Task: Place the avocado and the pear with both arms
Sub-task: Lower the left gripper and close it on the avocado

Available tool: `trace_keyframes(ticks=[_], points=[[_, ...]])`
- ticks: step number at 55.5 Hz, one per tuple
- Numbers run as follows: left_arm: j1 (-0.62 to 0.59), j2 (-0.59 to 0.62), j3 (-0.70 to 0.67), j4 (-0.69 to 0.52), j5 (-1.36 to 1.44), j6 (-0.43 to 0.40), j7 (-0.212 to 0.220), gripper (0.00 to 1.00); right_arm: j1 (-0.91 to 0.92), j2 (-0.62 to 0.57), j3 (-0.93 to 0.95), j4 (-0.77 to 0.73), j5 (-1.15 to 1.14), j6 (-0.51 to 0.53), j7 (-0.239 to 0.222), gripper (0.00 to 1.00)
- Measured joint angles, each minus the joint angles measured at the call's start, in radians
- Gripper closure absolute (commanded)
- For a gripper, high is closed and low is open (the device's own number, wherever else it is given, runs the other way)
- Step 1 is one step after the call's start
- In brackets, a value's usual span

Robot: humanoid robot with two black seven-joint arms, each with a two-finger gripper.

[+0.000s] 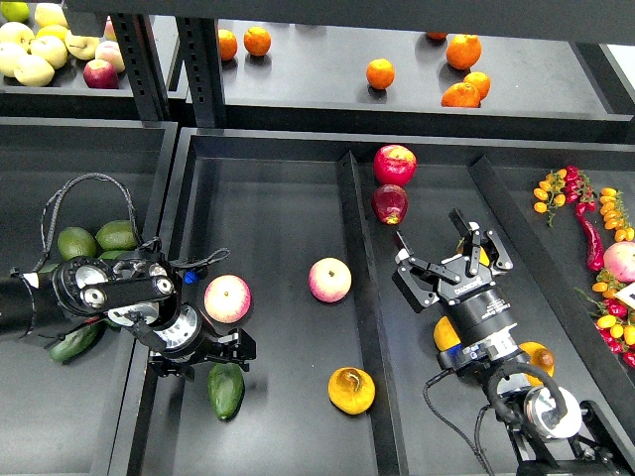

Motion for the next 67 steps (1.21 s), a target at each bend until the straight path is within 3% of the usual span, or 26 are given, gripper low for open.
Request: trace_keyframes(ticks=[42, 56, 67], points=[[0.053, -0.054, 0.001, 0.070, 0.031, 0.000, 0.000, 0.04, 0.000, 0.000, 0.002, 0.001, 0.002, 0.014, 0.000, 0.01], [0.055, -0.075, 0.001, 0.100, 0.036, 0.000, 0.000, 0.14, 0.000, 0.000, 0.004, -0.001, 0.002, 0.014, 0.000, 0.01], [0.057, -0.076, 0.000, 0.112, 0.042, 0.000, 0.000, 0.29, -0.001, 0.000, 0.004, -0.001, 0.002, 0.017, 0.000, 0.01]])
